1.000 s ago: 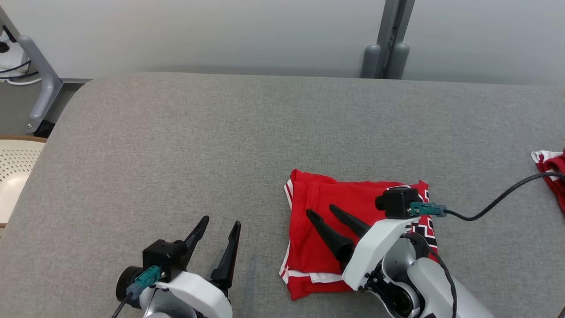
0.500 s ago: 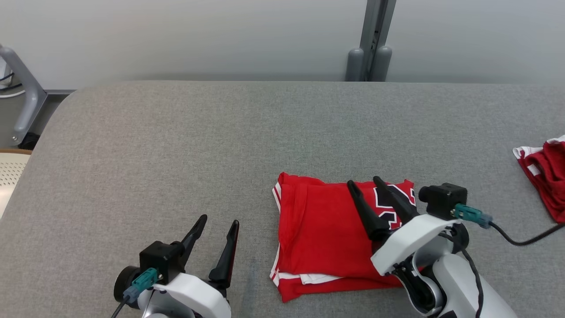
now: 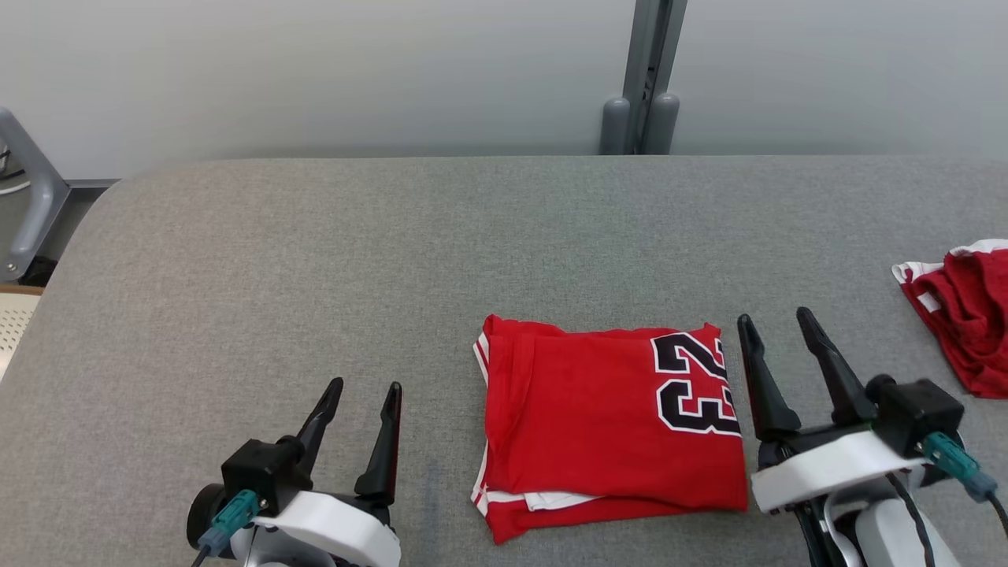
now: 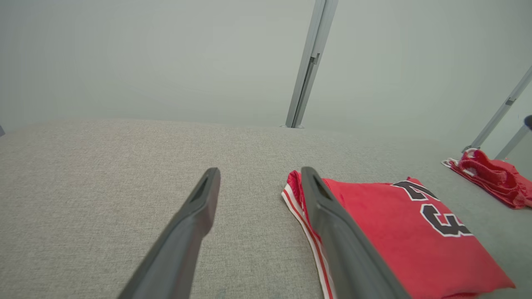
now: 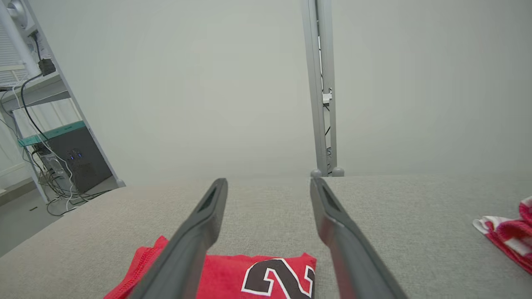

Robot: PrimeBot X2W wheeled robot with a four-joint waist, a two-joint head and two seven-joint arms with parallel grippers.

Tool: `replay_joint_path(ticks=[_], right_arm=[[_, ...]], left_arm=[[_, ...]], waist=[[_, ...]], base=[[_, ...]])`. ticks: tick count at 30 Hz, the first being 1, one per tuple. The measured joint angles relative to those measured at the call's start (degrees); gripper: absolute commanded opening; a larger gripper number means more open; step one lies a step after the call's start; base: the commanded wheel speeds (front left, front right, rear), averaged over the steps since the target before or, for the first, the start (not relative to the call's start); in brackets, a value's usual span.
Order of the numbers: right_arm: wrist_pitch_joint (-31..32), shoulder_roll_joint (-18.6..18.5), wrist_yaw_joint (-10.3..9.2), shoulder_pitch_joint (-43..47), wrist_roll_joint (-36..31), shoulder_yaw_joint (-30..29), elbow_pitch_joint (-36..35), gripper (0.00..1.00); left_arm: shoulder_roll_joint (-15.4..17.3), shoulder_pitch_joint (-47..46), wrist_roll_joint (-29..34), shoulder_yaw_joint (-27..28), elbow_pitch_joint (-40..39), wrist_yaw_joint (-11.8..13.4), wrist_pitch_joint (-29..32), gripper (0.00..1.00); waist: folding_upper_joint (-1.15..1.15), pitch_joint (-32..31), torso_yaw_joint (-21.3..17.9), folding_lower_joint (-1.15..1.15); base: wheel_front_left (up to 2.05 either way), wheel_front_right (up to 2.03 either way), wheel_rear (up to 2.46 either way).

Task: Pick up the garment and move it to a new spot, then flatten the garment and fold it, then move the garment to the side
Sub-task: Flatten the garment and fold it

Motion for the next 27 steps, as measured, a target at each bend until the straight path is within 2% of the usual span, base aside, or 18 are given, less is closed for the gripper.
replay_joint_path(ticks=[5,9,13,27], right_arm=[[-0.3,0.5,0.00,4.7,-3.9,-3.9,-5.2,1.00],[-0.3,0.6,0.00,7.3,-4.5,-5.4,-7.6,1.00],[-0.3,0.7,0.00,8.8,-3.6,-6.4,-8.8,1.00],[-0.1,0.7,0.00,9.8,-2.8,-7.2,-6.5,1.00]], left_arm=[[-0.8,1.5,1.3,2.6,0.7,0.4,-0.6,1.00],[-2.0,2.6,3.6,5.8,-0.5,0.8,-0.7,1.00],[-3.2,4.7,6.0,8.3,-0.7,-0.3,-0.7,1.00],[-6.3,6.3,10.7,13.2,1.5,-3.9,-0.7,1.00]], waist=[[0.00,-0.6,-0.7,0.00],[0.00,-1.0,-1.2,0.00],[0.00,-1.4,-1.5,0.00],[0.00,-2.1,-1.3,0.00]], base=[[0.00,0.00,0.00],[0.00,0.00,0.00],[0.00,0.00,0.00],[0.00,0.00,0.00]])
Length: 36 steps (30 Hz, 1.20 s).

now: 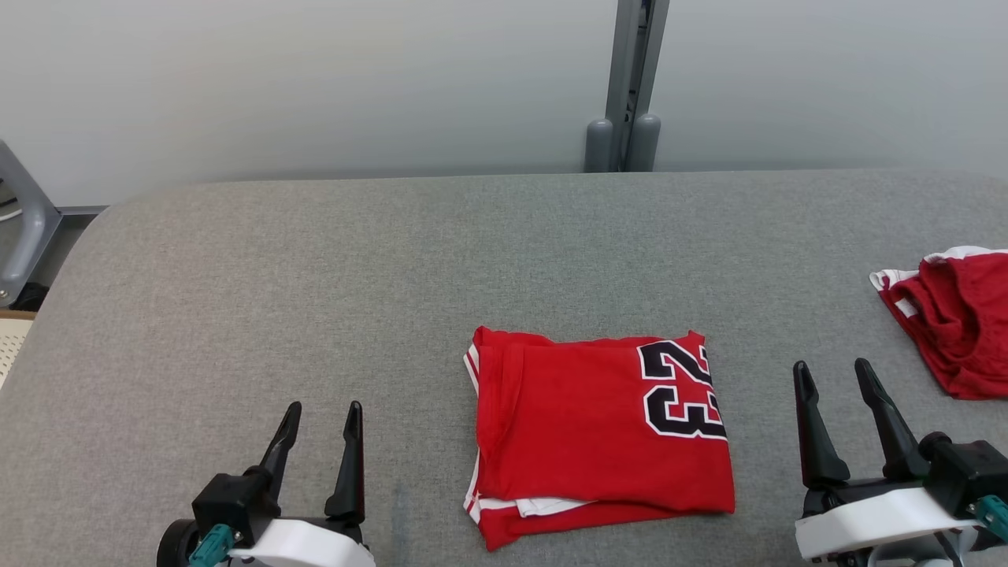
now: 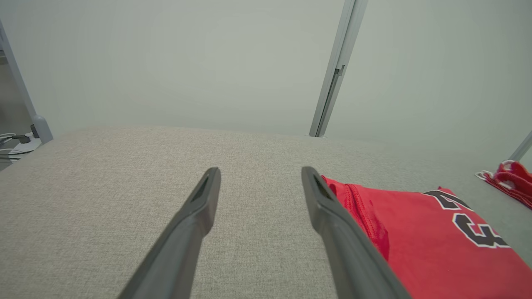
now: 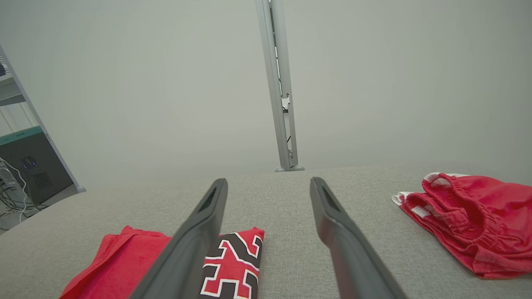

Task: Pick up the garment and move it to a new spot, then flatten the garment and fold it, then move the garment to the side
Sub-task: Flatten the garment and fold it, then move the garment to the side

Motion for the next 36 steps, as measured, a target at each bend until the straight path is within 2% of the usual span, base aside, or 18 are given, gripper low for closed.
replay_joint_path(ticks=[12,16,21,23,24,25,30,36], right_arm=[[0.5,0.0,0.00,-0.3,0.0,-0.6,0.8,1.00],[3.0,0.0,0.00,-0.8,0.9,-2.9,2.1,1.00],[10.6,0.0,0.00,-2.8,1.9,-4.4,3.8,1.00],[14.5,0.0,0.00,-3.8,2.1,-4.4,4.4,1.00],[18.3,-0.1,0.00,-4.8,3.7,-4.0,4.9,1.00],[18.3,-0.1,0.00,-4.8,3.7,-4.0,4.9,1.00],[27.4,-2.8,0.00,-7.0,9.1,-2.5,7.1,1.00],[33.8,-6.0,0.00,-9.9,15.5,0.0,10.1,1.00]], left_arm=[[-1.5,0.1,2.7,2.6,0.3,-1.9,0.0,1.00],[-2.1,0.1,3.4,3.2,0.2,-2.4,0.0,1.00],[-2.7,0.0,4.1,3.6,0.4,-3.2,0.0,1.00],[-3.0,-0.4,4.4,3.8,0.5,-3.4,0.0,1.00],[-3.2,-0.7,4.5,3.9,0.6,-3.8,0.0,1.00],[-3.2,-0.7,4.5,3.9,0.6,-3.8,0.0,1.00],[-3.7,-1.3,5.0,4.2,1.0,-4.2,0.0,1.00],[-4.2,-2.0,5.8,4.6,0.8,-4.6,0.0,1.00]], waist=[[0.00,0.2,0.7,0.00],[0.00,0.5,0.8,0.00],[0.00,1.4,1.3,0.00],[0.00,1.9,1.7,0.00],[0.00,2.4,2.0,0.00],[0.00,2.4,2.0,0.00],[0.00,3.7,3.3,0.00],[0.00,5.3,5.2,0.00]], base=[[0.00,0.00,0.00],[0.00,0.00,0.00],[0.00,0.00,0.00],[0.00,0.00,0.00],[0.00,0.00,0.00],[0.00,0.00,0.00],[0.00,0.00,0.00],[0.00,0.00,0.00]])
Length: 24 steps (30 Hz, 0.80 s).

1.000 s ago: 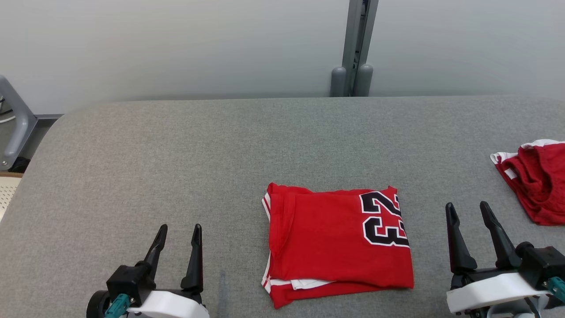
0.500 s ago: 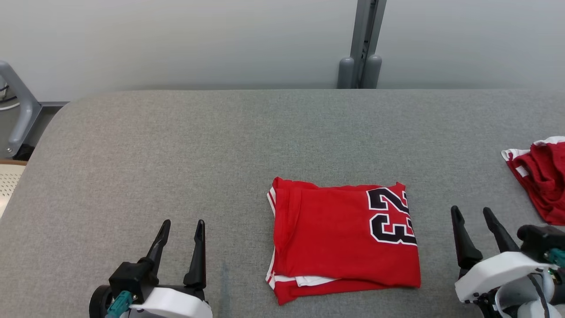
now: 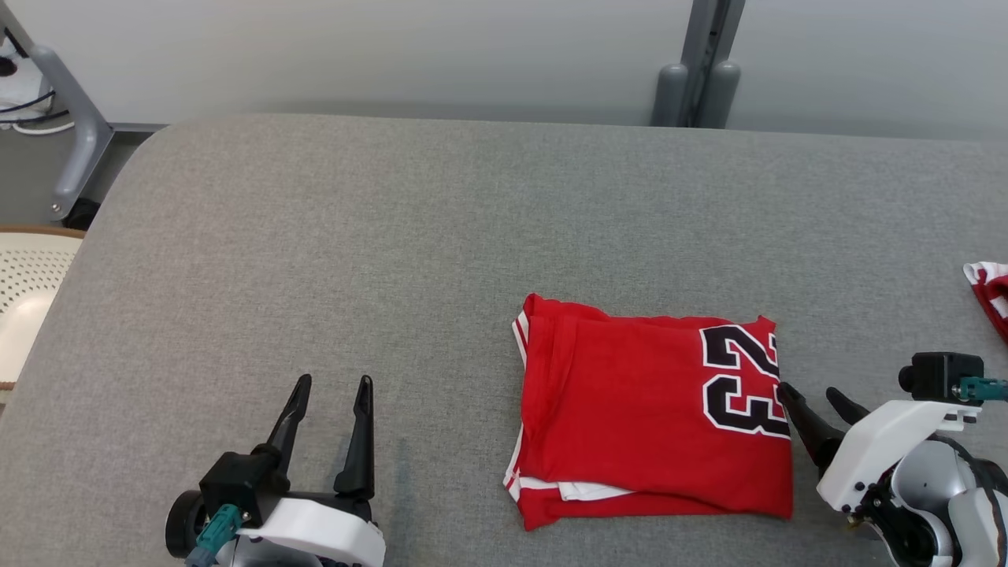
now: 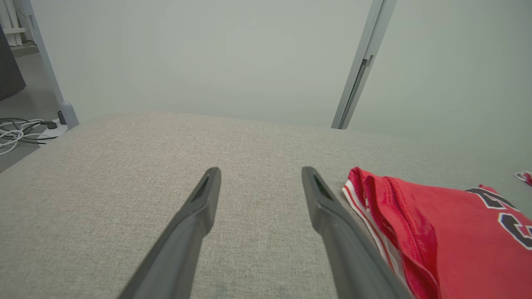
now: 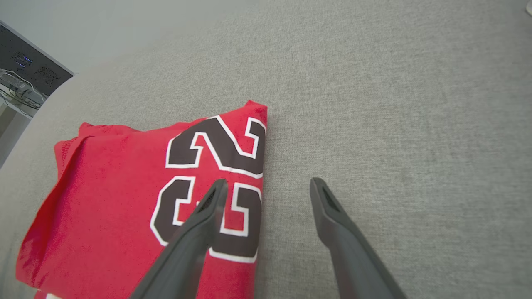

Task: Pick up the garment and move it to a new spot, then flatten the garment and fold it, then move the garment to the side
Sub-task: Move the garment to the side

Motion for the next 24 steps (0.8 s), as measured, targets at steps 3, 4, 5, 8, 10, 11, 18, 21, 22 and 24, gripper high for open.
replay_joint_path(ticks=[3,4,5,8,10,11,18,21,22,24], right_arm=[[2.5,-2.0,0.00,-1.4,2.5,2.1,2.4,1.00],[2.6,-2.4,0.00,-1.8,3.0,2.4,3.1,1.00],[2.8,-2.7,0.00,-2.3,3.5,2.6,3.7,1.00],[3.0,-2.9,0.00,-3.5,5.2,3.9,5.6,1.00],[3.0,-3.2,0.00,-4.2,6.4,4.9,6.4,1.00],[3.0,-3.4,0.00,-4.5,6.6,5.3,6.8,0.91],[-0.5,-4.7,0.00,-5.9,8.4,9.5,8.2,0.00],[-2.3,-5.7,0.01,-6.8,8.9,11.1,8.8,0.00],[-2.8,-5.9,0.01,-7.1,9.2,11.4,9.1,0.00],[-3.8,-6.5,0.01,-7.7,9.4,12.0,9.6,0.00]], left_arm=[[-0.2,-0.2,0.4,0.2,0.0,-0.3,0.0,1.00],[-0.2,-0.4,0.7,0.2,0.0,-0.3,0.0,1.00],[-0.2,-0.7,1.0,0.2,-0.1,-0.3,0.0,1.00],[-0.3,-0.9,1.3,0.3,-0.1,-0.6,0.0,1.00],[-0.4,-0.9,1.4,0.4,-0.1,-0.7,0.0,1.00],[-0.4,-0.9,1.4,0.5,0.0,-0.7,0.0,1.00],[-0.5,-0.9,2.1,0.8,0.1,-0.8,0.0,1.00],[-0.5,-0.8,2.3,1.2,-0.1,-0.9,0.0,1.00],[-0.5,-0.8,2.5,1.2,-0.1,-1.0,0.0,1.00],[-0.5,-0.6,2.7,1.4,-0.1,-1.2,0.0,1.00]], waist=[[0.00,1.2,1.2,0.00],[0.00,1.5,1.5,0.00],[0.00,1.8,1.8,0.00],[0.00,2.5,2.5,0.00],[0.00,2.7,2.7,0.00],[0.00,2.7,2.8,0.00],[0.00,2.3,2.0,0.00],[0.00,2.1,0.8,0.00],[0.00,2.0,0.4,0.00],[0.00,1.8,-0.8,0.00]], base=[[0.00,0.00,0.00],[0.00,0.00,0.00],[0.00,0.00,0.00],[0.00,0.00,0.00],[0.00,0.00,0.00],[0.00,0.00,0.00],[0.00,0.00,0.00],[0.00,0.00,0.00],[0.00,0.00,0.00],[0.00,0.00,0.00]])
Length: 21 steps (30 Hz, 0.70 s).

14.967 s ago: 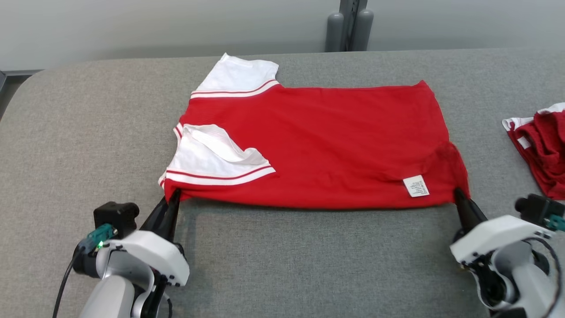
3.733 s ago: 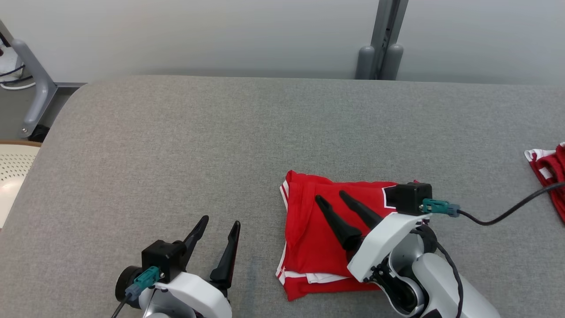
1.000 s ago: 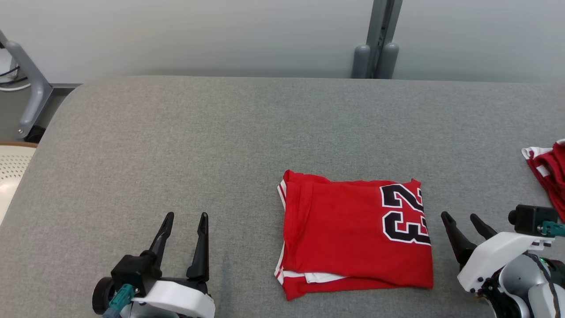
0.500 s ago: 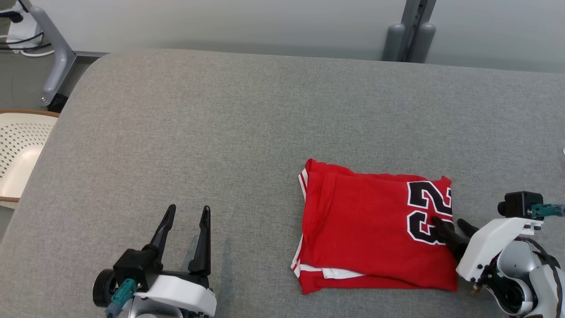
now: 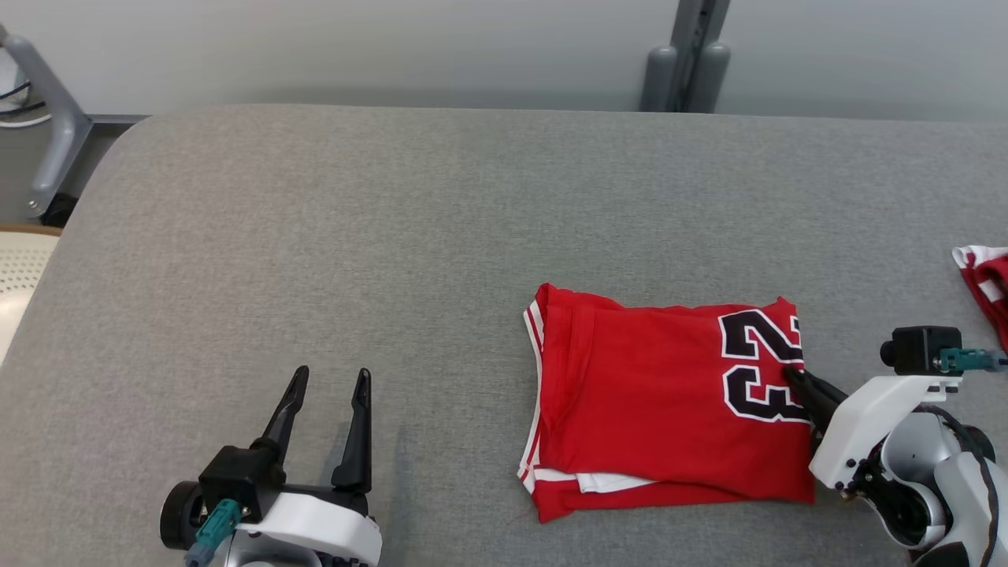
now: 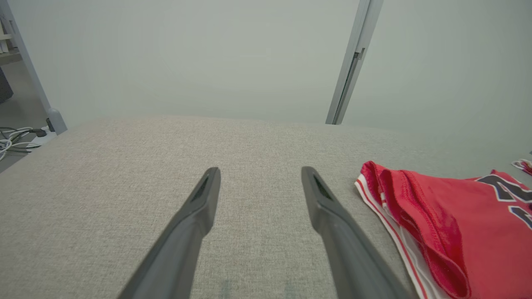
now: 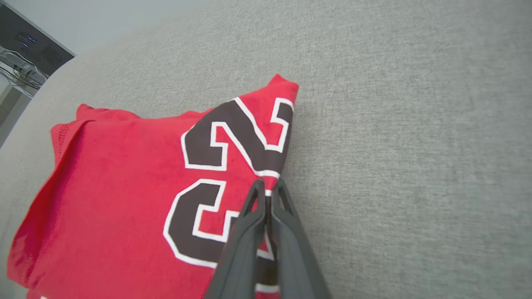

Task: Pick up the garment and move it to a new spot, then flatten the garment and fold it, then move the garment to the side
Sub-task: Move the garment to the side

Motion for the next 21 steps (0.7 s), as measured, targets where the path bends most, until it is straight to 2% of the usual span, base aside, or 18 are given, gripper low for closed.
replay_joint_path(ticks=[7,21], right_arm=[[-2.5,-3.3,0.00,-2.1,0.5,1.3,0.7,0.00],[-3.9,-7.5,0.00,-5.3,-0.7,2.3,-0.8,0.00]], left_arm=[[0.0,0.1,1.0,0.2,-0.1,-0.6,0.0,1.00],[0.1,-1.2,3.0,-0.4,0.2,-1.7,0.0,1.00]], waist=[[0.00,-0.4,-5.7,0.00],[0.00,0.5,-20.8,0.00]], base=[[0.00,0.00,0.00],[0.00,0.00,0.00]])
